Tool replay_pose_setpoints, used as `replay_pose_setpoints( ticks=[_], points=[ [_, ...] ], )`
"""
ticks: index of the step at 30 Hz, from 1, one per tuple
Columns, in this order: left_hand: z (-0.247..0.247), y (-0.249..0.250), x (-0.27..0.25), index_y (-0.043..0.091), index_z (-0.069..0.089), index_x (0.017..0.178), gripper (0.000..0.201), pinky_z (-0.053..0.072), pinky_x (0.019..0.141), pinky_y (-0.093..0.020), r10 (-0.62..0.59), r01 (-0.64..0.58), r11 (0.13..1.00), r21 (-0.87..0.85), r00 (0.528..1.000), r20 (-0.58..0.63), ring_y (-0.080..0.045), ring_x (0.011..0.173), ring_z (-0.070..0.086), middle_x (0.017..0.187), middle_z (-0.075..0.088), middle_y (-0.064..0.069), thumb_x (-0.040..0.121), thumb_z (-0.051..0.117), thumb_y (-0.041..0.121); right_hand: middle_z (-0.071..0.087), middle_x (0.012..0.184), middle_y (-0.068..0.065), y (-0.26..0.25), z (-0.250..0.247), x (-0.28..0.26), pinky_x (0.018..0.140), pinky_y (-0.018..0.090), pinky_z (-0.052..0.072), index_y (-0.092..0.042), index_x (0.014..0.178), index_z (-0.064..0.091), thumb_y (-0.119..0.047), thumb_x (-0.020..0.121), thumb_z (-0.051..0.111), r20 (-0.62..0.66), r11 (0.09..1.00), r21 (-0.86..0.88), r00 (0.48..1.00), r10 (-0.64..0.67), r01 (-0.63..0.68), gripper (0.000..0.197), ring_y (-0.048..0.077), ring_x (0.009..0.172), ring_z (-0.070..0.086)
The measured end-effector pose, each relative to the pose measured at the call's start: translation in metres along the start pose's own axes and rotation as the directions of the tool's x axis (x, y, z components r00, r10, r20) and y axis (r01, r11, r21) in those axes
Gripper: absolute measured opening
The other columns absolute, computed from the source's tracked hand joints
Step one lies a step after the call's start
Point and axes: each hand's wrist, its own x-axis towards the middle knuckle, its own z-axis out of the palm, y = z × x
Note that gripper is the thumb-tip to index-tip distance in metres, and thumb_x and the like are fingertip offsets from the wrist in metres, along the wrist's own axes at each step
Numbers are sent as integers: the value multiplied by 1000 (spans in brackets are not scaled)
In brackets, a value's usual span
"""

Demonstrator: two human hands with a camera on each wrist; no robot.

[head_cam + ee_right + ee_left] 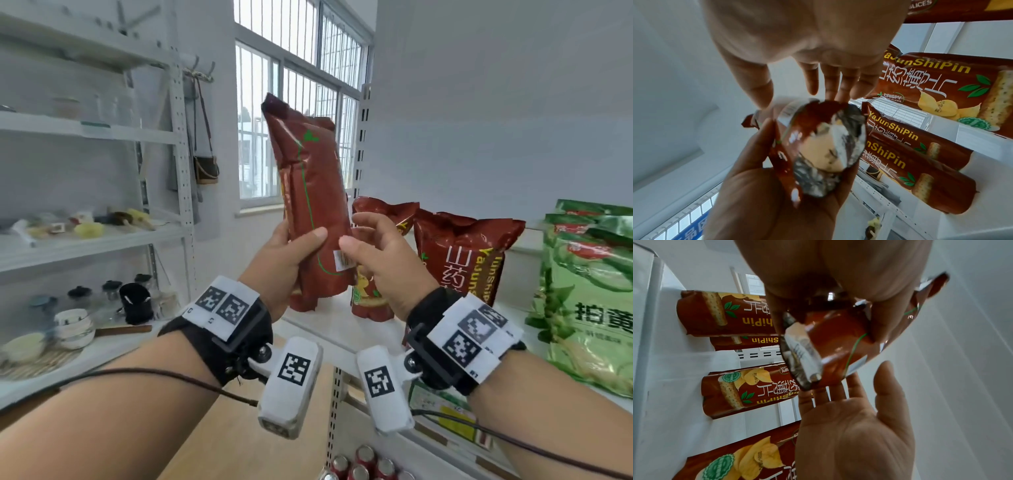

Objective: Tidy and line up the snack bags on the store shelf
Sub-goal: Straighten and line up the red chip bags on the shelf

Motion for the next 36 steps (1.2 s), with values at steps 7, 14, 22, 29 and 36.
replay_pose_setpoints(
  ticks=[7, 14, 22, 29, 36],
  points=[
    [6, -10, -11, 21, 61, 117, 49, 57, 70, -35, -62, 59, 998, 24, 984, 166, -25, 90, 70, 103, 72, -8, 68, 57, 16, 68, 100, -1, -3, -11, -3, 70, 23, 56, -23, 121, 50, -14, 77, 75, -14, 996, 90, 1000, 25, -24, 51, 8, 84, 70],
    [8, -11, -12, 22, 58, 122, 38, 58, 70, -29, -10, 6, 999, 37, 992, 127, -17, 89, 70, 100, 74, 0, 90, 52, 2, 66, 95, -9, 4, -15, -6, 63, 11, 49, -25, 104, 53, -28, 81, 71, -68, 995, 95, 997, 31, -25, 29, 0, 82, 66],
    [12, 2, -13, 30, 58, 115, 39, 51, 51, -19, 2, -5, 999, 50, 998, 64, -4, 71, 68, 94, 71, 11, 75, 60, 29, 68, 95, 3, 2, -11, -2, 71, 31, 57, -32, 101, 56, -11, 80, 71, -72, 998, 61, 997, -21, 26, 33, 18, 88, 68],
    [18, 17, -4, 16, 60, 100, 18, 49, 44, -20, 25, -28, 994, -103, 999, -36, -8, 56, 67, 71, 73, 4, 92, 51, 2, 67, 87, -4, -5, -2, -1, 69, 24, 55, -28, 97, 58, -22, 86, 65, -138, 998, 43, 990, -31, 38, 14, 9, 80, 68],
    [21, 16, -1, 6, 57, 122, 31, 58, 56, -29, -100, 72, 955, -288, 992, -82, -21, 79, 68, 103, 71, -11, 99, 44, 22, 66, 64, -13, -15, -2, 4, 50, 18, 48, -25, 79, 64, -19, 95, 53, -225, 1000, -7, 974, -25, 25, 21, 2, 53, 60]
  ],
)
